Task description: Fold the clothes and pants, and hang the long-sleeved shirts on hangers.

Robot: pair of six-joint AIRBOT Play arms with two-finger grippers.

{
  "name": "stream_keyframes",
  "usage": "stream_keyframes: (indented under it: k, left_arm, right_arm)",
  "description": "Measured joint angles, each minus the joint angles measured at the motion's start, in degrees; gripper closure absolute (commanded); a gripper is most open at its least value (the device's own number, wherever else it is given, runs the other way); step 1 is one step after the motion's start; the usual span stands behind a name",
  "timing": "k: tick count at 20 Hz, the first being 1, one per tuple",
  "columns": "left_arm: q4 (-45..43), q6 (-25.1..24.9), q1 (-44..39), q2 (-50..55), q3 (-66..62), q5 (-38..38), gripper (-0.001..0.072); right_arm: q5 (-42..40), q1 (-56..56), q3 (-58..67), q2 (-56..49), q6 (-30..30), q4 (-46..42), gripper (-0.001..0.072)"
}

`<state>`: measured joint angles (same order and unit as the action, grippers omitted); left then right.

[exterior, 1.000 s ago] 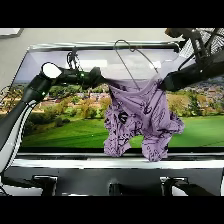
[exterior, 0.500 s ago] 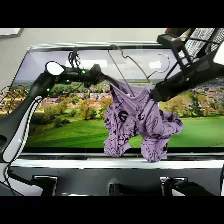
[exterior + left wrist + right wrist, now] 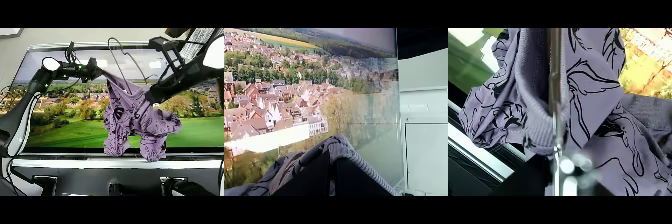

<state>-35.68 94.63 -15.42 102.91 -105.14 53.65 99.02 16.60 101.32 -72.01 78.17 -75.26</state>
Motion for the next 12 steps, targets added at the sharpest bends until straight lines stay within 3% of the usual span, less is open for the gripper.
stream_keyframes:
  k: [6, 12]
  left_arm:
    - [0.0, -1.7, -1.2, 0.2, -0.2, 3.8, 0.0682]
    - [-4.7, 0.0, 0.6, 0.2, -0.2, 10.5, 0.0683]
  right_arm:
    - [-1.7, 0.0, 0.0, -1.9, -2.2, -3.9, 0.0673]
    - [-3.0, 0.1, 0.0, -2.1, -13.7, -1.8, 0.0673]
